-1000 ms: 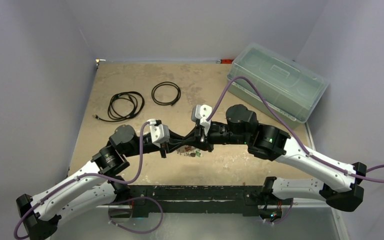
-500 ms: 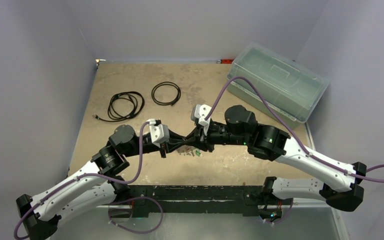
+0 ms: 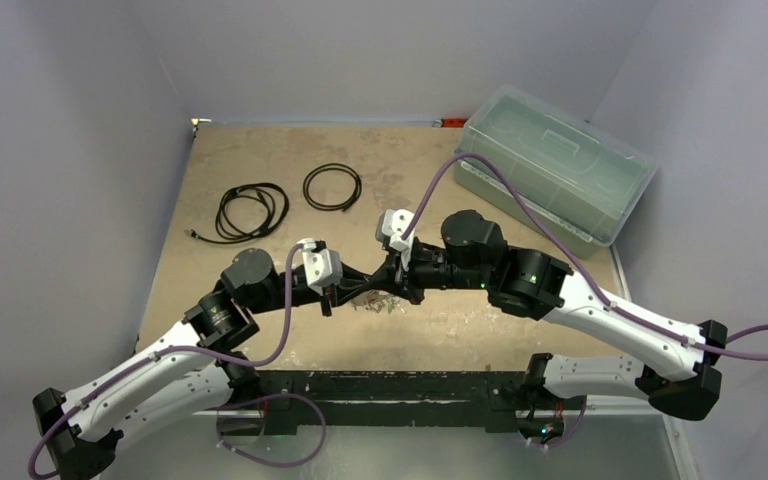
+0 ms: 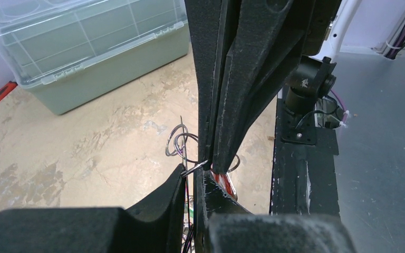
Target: Put the keys on the keyring
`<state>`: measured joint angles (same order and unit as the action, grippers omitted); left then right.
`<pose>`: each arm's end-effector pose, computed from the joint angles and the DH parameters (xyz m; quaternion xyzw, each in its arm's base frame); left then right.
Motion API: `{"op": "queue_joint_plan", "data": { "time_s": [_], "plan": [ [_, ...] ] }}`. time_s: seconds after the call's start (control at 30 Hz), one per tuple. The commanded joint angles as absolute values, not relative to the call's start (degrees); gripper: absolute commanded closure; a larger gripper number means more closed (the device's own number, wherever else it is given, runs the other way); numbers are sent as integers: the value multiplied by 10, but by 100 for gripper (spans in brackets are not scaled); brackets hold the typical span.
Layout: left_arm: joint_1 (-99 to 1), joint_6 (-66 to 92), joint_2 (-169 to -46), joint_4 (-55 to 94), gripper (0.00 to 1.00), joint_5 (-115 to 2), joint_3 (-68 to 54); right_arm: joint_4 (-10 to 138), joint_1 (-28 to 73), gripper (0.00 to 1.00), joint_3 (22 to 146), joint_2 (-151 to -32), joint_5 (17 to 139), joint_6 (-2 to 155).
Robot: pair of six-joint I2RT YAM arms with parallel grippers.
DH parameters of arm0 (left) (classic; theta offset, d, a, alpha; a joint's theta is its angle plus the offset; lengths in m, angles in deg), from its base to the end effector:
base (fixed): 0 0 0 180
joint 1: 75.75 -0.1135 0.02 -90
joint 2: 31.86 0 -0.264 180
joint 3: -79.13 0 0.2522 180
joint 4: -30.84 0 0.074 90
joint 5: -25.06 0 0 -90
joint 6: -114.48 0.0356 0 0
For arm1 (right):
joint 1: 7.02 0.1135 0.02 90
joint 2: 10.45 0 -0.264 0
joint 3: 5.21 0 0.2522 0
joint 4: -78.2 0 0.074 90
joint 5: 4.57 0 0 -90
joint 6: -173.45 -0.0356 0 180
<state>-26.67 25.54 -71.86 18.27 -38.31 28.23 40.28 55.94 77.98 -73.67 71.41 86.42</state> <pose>0.1001 -0.1398 0.3278 0.4411 0.5643 -0.4268 0.5521 0.1020 0.2189 0.4019 -0.4970 0.6344 0.3773 0.4562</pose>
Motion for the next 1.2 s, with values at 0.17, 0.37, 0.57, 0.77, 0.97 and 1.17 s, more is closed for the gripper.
{"op": "queue_joint_plan", "data": {
  "time_s": [0.17, 0.37, 0.57, 0.77, 0.97, 1.17],
  "plan": [
    [-268, 288, -717, 172, 64, -430, 245, 458, 560, 100, 794, -733, 737, 783],
    [-269, 299, -669, 135, 38, -492, 241, 468, 555, 100, 801, -728, 811, 723],
    [-269, 279, -625, 62, 35, -545, 185, 506, 541, 100, 782, -718, 846, 664],
    [-269, 188, -607, 79, 40, -492, 182, 557, 523, 100, 759, -691, 891, 598],
    [-268, 99, -633, 264, 40, -422, 268, 570, 521, 100, 756, -686, 946, 555],
    [-267, 72, -697, 363, 35, -428, 313, 586, 520, 100, 746, -672, 956, 536]
  ]
}}
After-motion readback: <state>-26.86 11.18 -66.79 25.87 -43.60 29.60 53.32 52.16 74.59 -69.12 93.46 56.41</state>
